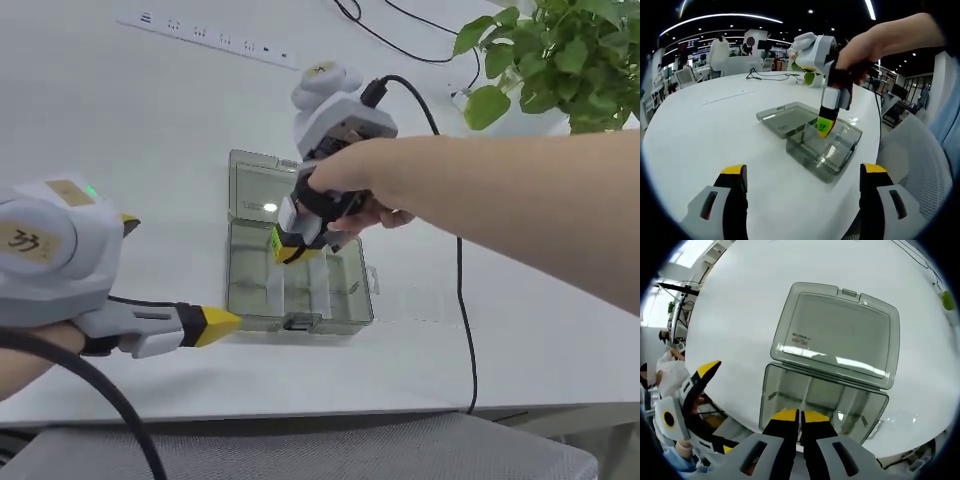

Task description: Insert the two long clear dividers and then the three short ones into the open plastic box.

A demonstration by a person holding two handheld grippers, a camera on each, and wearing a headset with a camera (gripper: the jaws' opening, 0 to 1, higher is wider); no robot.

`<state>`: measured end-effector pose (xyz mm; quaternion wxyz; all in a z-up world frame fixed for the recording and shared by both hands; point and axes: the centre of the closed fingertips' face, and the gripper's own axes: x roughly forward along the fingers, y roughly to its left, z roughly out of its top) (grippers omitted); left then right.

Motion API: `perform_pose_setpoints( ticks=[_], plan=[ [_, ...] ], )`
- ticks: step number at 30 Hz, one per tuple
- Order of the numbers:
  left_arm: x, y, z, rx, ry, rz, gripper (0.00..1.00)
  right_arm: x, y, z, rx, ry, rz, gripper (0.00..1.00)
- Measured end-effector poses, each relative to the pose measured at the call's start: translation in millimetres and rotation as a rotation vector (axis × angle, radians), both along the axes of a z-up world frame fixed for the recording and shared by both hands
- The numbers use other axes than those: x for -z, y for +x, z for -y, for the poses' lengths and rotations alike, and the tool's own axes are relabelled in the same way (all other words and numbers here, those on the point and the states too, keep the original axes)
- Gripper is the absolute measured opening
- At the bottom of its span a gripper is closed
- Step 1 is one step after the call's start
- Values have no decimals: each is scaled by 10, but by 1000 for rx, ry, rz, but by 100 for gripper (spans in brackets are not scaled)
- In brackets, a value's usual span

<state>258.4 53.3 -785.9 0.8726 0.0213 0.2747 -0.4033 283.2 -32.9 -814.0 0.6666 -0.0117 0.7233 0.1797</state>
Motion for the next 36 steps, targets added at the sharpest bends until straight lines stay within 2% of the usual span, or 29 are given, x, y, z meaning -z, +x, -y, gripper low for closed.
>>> perform_pose_setpoints(
  ticks=[7,8,9,11,12,13,17,19,20,23,24,27,29,30,31,32,36],
  plan=[
    [-2,1,-8,1,4,1,95,-47,-89,-41,-20,28,-3,5],
    [1,1,-9,2,6,2,95,-59,-124,-51,-14,34,-17,7],
    [-1,1,-8,3,6,2,95,-62,-130,-71,-14,48,-12,12],
    [-5,4,-6,2,4,3,95,-66,-186,-72,-12,48,-26,15],
    [-5,5,-5,2,4,3,95,-44,-120,-82,-25,60,7,18],
    [-7,5,-3,2,4,3,95,-39,-123,-74,-14,54,-5,22],
    [-11,0,0,4,7,4,95,-19,-40,-103,-28,96,15,33],
    [-16,-4,2,4,7,4,95,-37,-65,-117,-32,101,23,40],
    [-18,-5,2,5,9,6,95,-51,-67,-137,-45,111,44,42],
    [-25,-4,1,4,10,6,95,-77,-113,-166,-48,123,46,51],
    [-27,-3,0,4,12,7,95,-94,-112,-195,-67,139,68,54],
    [-40,-1,-2,4,13,9,95,-115,-140,-206,-66,142,71,59],
    [-53,4,-7,3,16,12,95,-109,-92,-191,-75,142,80,63],
    [-58,7,-12,0,16,12,95,-132,-105,-218,-80,166,86,63],
    [-63,8,-14,-1,15,12,96,-139,-120,-213,-73,164,80,63],
    [-67,11,-19,-2,18,14,96,-152,-118,-234,-81,180,96,65],
    [-77,6,-18,0,22,13,96,-156,-111,-224,-81,192,110,69]
  ],
)
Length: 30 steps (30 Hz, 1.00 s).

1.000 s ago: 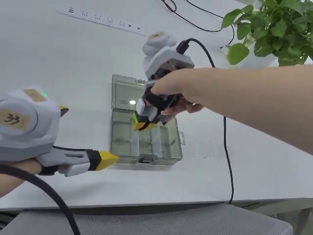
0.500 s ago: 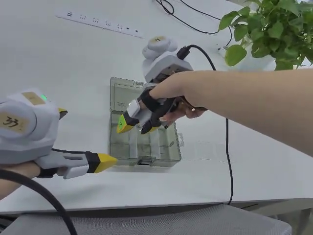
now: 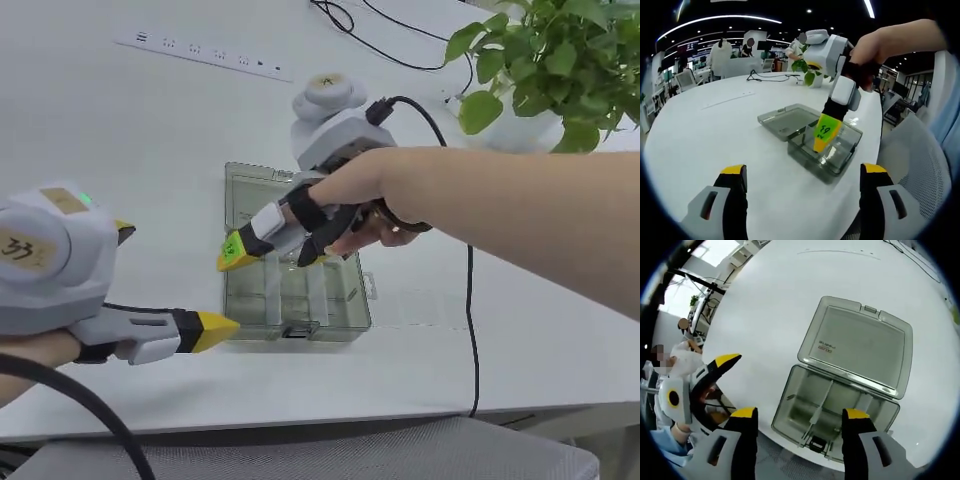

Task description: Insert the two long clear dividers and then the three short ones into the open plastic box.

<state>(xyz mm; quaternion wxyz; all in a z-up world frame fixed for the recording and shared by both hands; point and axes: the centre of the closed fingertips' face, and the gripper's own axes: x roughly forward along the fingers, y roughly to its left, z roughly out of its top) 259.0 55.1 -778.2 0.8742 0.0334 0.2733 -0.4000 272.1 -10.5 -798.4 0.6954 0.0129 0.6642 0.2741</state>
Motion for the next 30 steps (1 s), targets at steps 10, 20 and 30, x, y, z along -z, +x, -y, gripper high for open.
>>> perform_pose_setpoints(
  ticks=[10,20,30],
  plan=[
    [-62,8,-19,-12,-3,3,96,-285,117,-61,50,151,90,70],
    [-106,31,-56,-32,-13,-4,96,-385,169,169,89,280,223,81],
    [-143,39,-92,-50,-14,-10,96,-610,253,380,21,390,515,100]
  ],
)
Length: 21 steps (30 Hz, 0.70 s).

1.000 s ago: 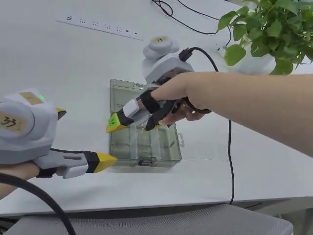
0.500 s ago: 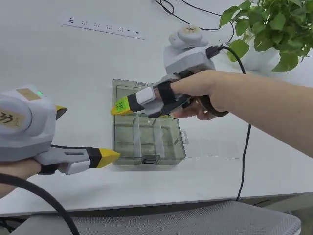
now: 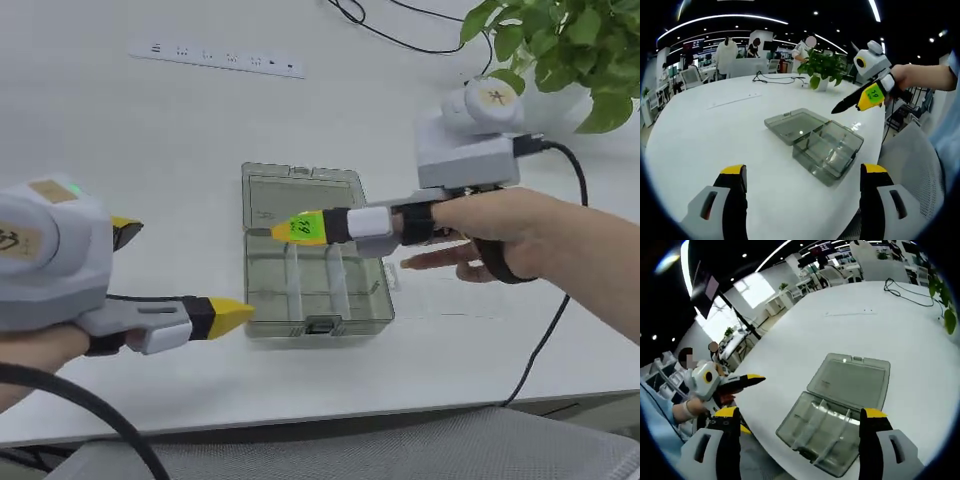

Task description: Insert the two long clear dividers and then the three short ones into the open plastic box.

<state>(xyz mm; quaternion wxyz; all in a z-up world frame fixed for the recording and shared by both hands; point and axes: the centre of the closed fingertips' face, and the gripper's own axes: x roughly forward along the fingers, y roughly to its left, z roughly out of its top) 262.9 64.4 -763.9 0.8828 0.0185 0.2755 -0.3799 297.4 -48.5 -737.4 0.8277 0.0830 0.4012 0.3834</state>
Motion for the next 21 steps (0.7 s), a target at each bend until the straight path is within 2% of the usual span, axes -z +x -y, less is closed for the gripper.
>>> perform_pose_setpoints(
  ticks=[1,2,3,4,5,7,8,9,11,12,16,17,18,19,20,21],
  plan=[
    [-10,0,0,-1,0,1,96,46,-48,46,-1,-26,-34,100],
    [-11,-2,4,-1,-3,-1,96,38,-76,52,-24,-33,-13,100],
    [-12,-4,6,0,-3,-3,96,1,-67,63,-42,-24,45,100],
    [-14,-4,7,0,-2,-1,96,18,-55,125,-26,-28,36,100],
    [-18,-4,6,-1,1,0,96,23,-61,164,-44,-30,48,100],
    [-25,-11,12,-1,-2,-1,96,2,-39,222,-41,-21,97,100],
    [-25,-17,13,0,1,-1,96,-16,-98,210,-55,-16,96,100],
    [-31,-20,13,1,2,2,96,-62,-85,215,-48,8,131,100],
    [-34,-25,8,-1,3,1,97,-55,-132,252,-52,10,118,100],
    [-34,-26,5,-2,4,1,97,-68,-96,337,-42,16,154,100],
    [-39,-30,-9,-7,7,0,97,-89,-81,486,-19,13,183,100],
    [-46,-33,-7,-8,4,-1,97,-90,-93,507,-25,15,185,100],
    [-44,-35,-8,-9,5,-1,97,-103,-87,546,-31,16,218,100],
    [-46,-41,-8,-9,8,-1,96,-78,-89,589,-24,2,213,100],
    [-45,-43,-8,-10,7,-1,96,-70,-130,618,-56,-6,231,100],
    [-47,-47,-10,-13,7,-3,96,-59,-135,649,-49,-10,235,100]
  ],
)
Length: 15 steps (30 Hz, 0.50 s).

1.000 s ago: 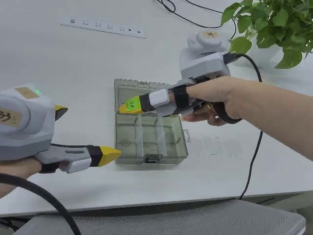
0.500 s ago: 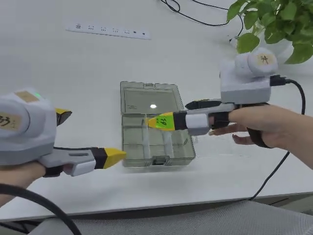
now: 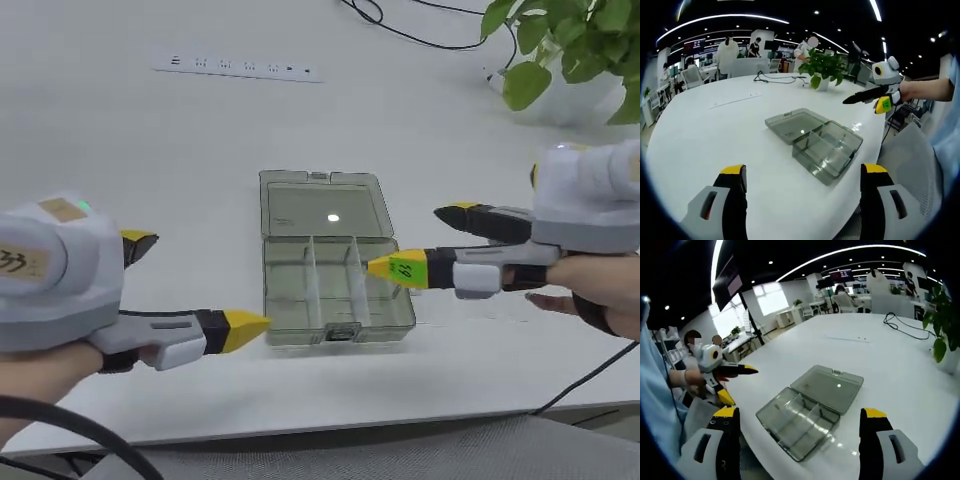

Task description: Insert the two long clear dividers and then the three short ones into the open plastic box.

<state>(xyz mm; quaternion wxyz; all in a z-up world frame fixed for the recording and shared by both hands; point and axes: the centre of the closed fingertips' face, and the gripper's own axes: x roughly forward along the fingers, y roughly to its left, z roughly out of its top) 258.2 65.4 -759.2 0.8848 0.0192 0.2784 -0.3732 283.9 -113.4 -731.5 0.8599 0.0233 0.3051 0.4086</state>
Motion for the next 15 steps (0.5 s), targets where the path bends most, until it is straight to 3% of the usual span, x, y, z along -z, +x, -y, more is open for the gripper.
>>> perform_pose_setpoints(
  ticks=[2,9,15],
  plan=[
    [-1,-10,2,-2,0,-1,96,26,-64,59,-11,-21,12,100],
    [-26,-33,18,-14,-10,4,96,29,-160,381,36,11,47,100],
    [-41,-53,55,-15,-15,7,96,28,-254,587,68,5,66,100]
  ],
)
